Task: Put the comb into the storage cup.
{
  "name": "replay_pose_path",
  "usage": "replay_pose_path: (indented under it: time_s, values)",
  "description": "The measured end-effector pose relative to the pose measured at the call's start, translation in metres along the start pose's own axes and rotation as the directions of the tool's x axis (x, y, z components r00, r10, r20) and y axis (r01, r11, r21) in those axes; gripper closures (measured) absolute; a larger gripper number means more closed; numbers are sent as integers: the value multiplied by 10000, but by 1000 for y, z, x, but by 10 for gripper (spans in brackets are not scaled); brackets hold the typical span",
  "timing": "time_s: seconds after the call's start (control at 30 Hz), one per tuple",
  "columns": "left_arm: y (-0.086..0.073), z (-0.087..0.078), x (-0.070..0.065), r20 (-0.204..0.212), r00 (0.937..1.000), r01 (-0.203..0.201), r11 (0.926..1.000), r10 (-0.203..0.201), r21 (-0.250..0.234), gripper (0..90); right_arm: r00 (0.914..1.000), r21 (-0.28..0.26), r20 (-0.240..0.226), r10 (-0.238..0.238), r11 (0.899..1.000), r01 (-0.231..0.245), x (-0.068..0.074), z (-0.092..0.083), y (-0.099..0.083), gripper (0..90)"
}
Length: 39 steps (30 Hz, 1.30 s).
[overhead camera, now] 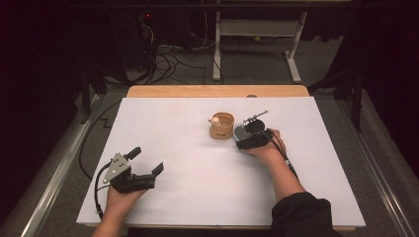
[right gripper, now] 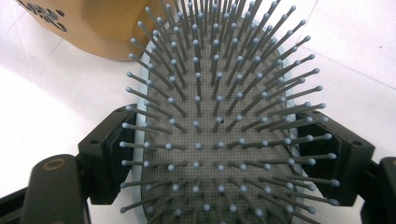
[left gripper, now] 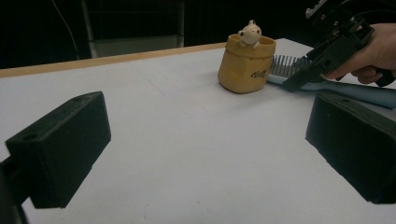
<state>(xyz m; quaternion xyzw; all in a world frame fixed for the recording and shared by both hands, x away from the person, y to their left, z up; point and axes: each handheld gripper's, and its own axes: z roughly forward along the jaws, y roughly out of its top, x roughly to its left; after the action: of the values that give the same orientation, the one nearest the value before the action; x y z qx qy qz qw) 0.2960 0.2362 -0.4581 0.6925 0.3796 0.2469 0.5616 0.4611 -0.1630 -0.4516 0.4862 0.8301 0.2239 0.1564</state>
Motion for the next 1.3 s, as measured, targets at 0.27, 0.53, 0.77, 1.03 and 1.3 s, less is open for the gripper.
replay_pose_path:
  time_s: [0.27,0.53,0.77,1.03,1.3]
  values:
    - [0,0,1,0,10000,44,10000,-44,22,7,9999,113,105,-54,9999,52,-1,-4,-1,207]
    - [0,0,1,34,10000,77,10000,-77,19,8,9998,-250,19,-211,9995,212,-4,-25,-3,209]
    - [0,0,0,75,10000,48,10000,-48,-8,8,9996,-461,11,-295,9985,295,-7,-41,-10,208]
    - [1,-1,0,189,9997,157,9997,-153,-206,11,9997,-981,-95,-244,9949,234,-10,-62,-29,208]
    - [0,2,2,347,9985,408,9990,-414,160,5,9999,-1484,-113,-111,9889,93,-12,-81,-50,207]
